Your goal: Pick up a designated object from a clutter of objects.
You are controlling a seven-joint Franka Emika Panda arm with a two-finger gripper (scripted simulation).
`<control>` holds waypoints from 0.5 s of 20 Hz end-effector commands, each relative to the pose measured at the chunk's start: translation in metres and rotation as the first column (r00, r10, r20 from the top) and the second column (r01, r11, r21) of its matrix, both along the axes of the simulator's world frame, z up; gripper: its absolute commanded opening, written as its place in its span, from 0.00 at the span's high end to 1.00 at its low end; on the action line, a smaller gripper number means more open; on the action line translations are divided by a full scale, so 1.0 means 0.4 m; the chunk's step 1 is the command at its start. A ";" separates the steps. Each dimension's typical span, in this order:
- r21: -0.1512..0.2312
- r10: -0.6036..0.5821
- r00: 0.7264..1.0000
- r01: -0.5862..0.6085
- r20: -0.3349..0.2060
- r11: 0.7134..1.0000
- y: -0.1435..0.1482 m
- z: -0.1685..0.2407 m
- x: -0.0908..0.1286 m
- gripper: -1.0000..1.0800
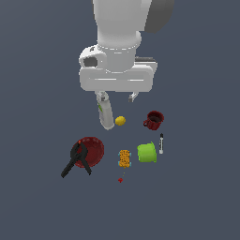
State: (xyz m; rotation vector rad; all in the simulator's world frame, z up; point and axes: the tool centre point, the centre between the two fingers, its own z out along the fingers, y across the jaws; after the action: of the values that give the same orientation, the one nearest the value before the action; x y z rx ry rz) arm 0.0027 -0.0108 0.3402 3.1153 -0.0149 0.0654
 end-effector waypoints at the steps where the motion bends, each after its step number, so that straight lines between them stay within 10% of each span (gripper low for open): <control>1: 0.000 0.000 1.000 0.000 0.000 1.000 0.000 0.000 0.000 0.04; 10: 0.031 -0.052 0.999 0.052 -0.011 0.998 -0.049 -0.008 -0.012 0.04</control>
State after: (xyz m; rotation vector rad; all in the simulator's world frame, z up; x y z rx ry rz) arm -0.0011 -0.0273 0.3374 3.1395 -0.0839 0.0510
